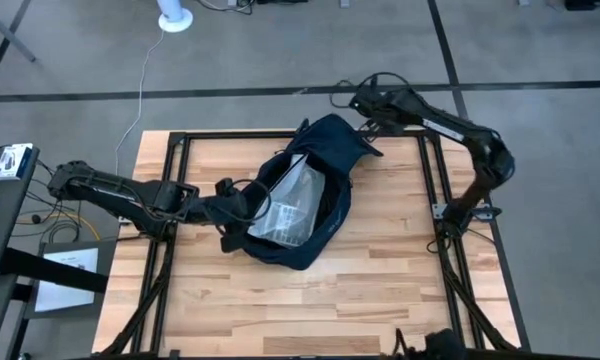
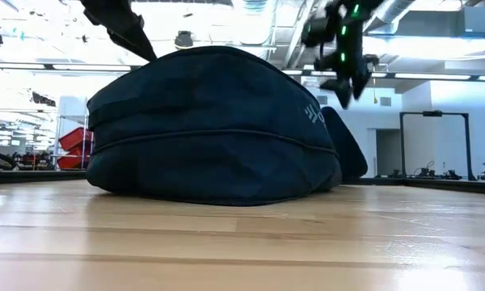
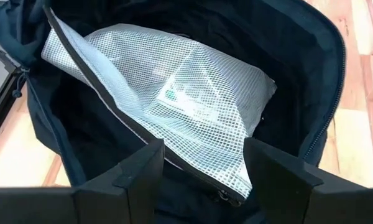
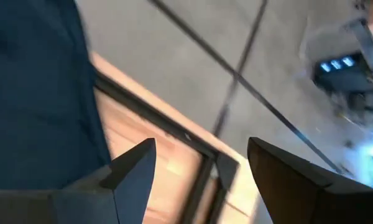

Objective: Unpack backpack
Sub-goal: Remove the white zip bag from the dark blue backpack

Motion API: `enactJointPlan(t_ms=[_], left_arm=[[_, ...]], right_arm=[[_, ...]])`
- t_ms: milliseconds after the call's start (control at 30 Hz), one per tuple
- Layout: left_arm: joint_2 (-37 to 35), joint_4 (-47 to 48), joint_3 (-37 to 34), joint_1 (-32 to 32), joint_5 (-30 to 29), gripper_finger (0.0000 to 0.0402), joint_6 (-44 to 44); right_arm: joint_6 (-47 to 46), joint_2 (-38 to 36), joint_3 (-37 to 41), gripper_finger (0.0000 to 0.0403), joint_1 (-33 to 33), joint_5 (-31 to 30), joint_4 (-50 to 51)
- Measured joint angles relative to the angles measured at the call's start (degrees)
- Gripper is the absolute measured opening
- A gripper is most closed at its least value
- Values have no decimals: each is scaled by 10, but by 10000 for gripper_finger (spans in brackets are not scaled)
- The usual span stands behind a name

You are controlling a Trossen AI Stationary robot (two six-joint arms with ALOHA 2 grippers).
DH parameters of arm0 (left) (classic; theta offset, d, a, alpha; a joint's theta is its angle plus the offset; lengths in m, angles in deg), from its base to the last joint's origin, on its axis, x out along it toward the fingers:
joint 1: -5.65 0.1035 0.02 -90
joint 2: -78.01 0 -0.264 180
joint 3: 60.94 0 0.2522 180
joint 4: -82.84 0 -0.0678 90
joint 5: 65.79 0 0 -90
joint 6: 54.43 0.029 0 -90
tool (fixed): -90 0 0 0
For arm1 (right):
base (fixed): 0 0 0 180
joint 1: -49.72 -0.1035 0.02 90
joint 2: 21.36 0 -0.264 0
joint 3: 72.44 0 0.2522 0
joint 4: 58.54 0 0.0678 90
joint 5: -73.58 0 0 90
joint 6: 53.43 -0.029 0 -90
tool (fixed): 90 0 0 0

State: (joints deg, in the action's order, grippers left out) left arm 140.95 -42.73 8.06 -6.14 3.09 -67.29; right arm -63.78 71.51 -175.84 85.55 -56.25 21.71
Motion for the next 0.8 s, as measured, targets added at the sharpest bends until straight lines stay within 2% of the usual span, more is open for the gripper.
enactJointPlan(t_ms=[100, 200, 300, 367, 467, 700, 800], left_arm=[[-4, 15, 1, 1, 0, 208, -6], [-15, 34, 3, 4, -14, 208, -45], [-33, 62, 3, 12, -32, 208, -93], [-51, 71, 3, 16, -46, 208, -119], [-78, 81, 3, 20, -55, 208, -140], [-122, 80, 3, 22, -53, 208, -155], [-125, 88, 3, 21, -52, 208, -163]], right_arm=[[17, -42, -11, 245, -30, 65, -61], [55, -71, -12, 245, -56, 194, -147], [85, -72, -12, 244, -80, 288, -198], [120, -57, -12, 244, -98, 327, -206], [177, -13, -12, 244, -121, 353, -218], [381, 111, -12, 244, -170, 355, -298], [411, 149, -30, 244, -182, 354, -325]])
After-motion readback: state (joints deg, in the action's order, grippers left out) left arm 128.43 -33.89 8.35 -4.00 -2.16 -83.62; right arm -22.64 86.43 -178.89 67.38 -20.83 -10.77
